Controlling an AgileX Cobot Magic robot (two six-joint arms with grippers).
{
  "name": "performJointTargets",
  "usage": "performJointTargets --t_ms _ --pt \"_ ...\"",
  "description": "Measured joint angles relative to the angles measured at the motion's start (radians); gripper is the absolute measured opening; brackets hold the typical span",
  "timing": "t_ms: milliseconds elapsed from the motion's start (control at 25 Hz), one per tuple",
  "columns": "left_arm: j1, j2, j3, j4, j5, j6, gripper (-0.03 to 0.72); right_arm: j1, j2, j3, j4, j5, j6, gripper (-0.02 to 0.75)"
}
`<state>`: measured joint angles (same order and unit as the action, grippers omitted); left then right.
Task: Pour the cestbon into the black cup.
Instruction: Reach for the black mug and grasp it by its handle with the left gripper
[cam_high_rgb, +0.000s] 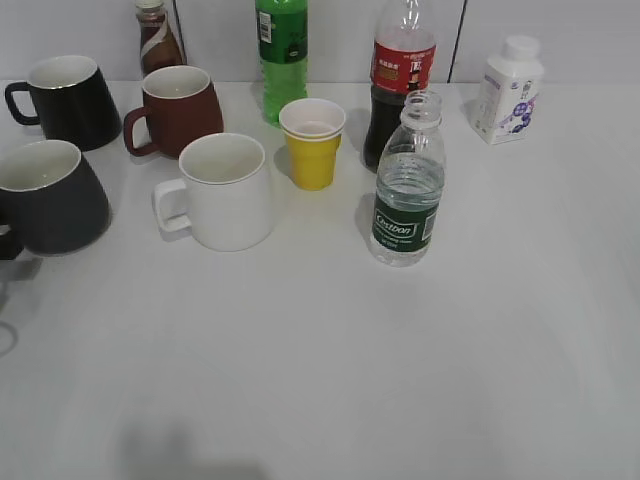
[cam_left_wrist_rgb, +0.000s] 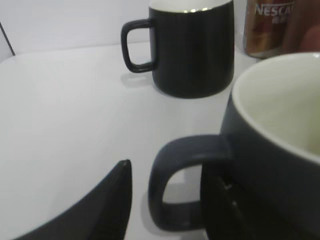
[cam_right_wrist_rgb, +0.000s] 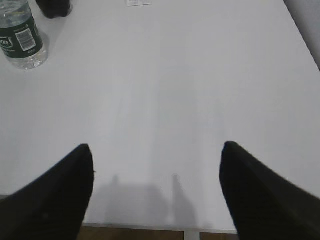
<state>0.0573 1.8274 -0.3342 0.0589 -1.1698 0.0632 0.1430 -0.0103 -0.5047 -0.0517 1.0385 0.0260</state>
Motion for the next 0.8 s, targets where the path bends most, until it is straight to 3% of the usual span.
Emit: performJointTargets --t_ms 640,800 --pt "0.0 0.045 -0.011 0.005 -0.025 -0.002 0.314 0.0 0.0 0.0 0.0 0.0 0.0 0.59" --pt "0.026 0.046 -0.016 0.02 -0.023 -0.036 0.312 0.0 0.0 0.0 0.0 0.0 0.0 0.59"
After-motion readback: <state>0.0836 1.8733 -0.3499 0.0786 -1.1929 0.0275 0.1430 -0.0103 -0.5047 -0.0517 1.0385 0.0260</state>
